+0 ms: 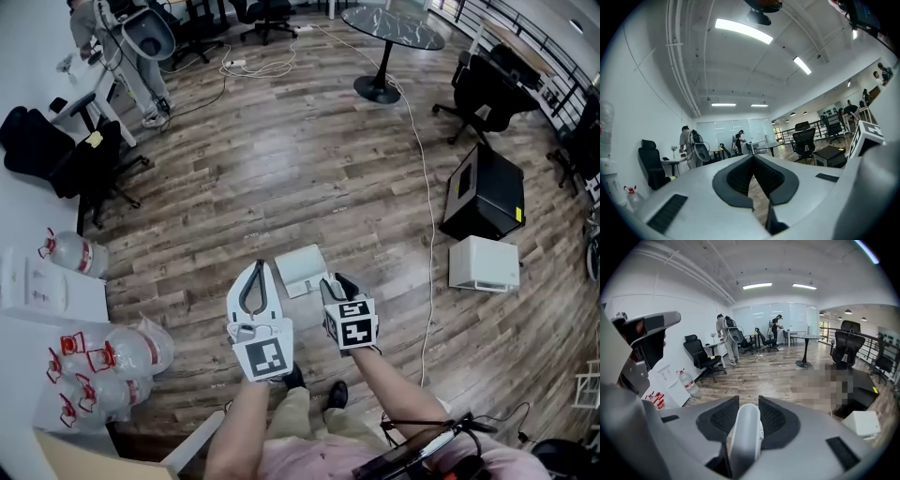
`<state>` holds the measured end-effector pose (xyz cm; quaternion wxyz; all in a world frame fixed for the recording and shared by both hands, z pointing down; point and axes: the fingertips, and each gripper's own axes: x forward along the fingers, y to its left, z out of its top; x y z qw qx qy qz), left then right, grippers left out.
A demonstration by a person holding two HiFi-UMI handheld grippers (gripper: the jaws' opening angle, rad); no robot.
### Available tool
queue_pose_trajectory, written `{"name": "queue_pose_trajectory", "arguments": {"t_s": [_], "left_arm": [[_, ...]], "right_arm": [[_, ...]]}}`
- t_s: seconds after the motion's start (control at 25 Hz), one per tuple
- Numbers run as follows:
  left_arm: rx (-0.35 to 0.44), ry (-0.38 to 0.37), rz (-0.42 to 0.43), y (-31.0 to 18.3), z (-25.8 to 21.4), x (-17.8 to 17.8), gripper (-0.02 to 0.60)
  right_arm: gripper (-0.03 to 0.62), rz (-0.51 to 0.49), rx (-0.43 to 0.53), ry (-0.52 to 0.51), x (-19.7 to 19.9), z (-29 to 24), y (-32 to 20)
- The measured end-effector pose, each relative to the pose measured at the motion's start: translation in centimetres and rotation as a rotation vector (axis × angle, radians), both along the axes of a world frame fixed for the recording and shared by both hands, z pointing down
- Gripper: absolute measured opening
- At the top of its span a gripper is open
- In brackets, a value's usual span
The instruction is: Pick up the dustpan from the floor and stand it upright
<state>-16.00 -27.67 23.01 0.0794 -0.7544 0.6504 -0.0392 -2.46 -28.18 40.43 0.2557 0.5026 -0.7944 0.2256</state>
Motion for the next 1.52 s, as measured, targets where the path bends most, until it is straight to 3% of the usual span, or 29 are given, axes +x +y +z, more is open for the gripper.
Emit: {"name": "queue_pose_trajectory", "arguments": {"t_s": [0.52, 0.84, 1.52], "left_arm": [[-0.003, 0.042, 0.009, 0.0, -0.1, -1.3, 0.009], [-0.002, 0.074, 0.011, 0.7, -0.9, -1.5, 0.009], [0.037, 0.059, 0.007, 4.1, -5.6, -0.2, 0.009]], "right_arm": [[0.184, -0.020, 0.014, 0.037, -0.9, -0.8, -0.9], [0.193, -0.003, 0.090, 0.020, -0.5, -3.6, -1.6], [0.186, -0.028, 0.239, -0.041, -0.2, -11.3, 0.1]]}}
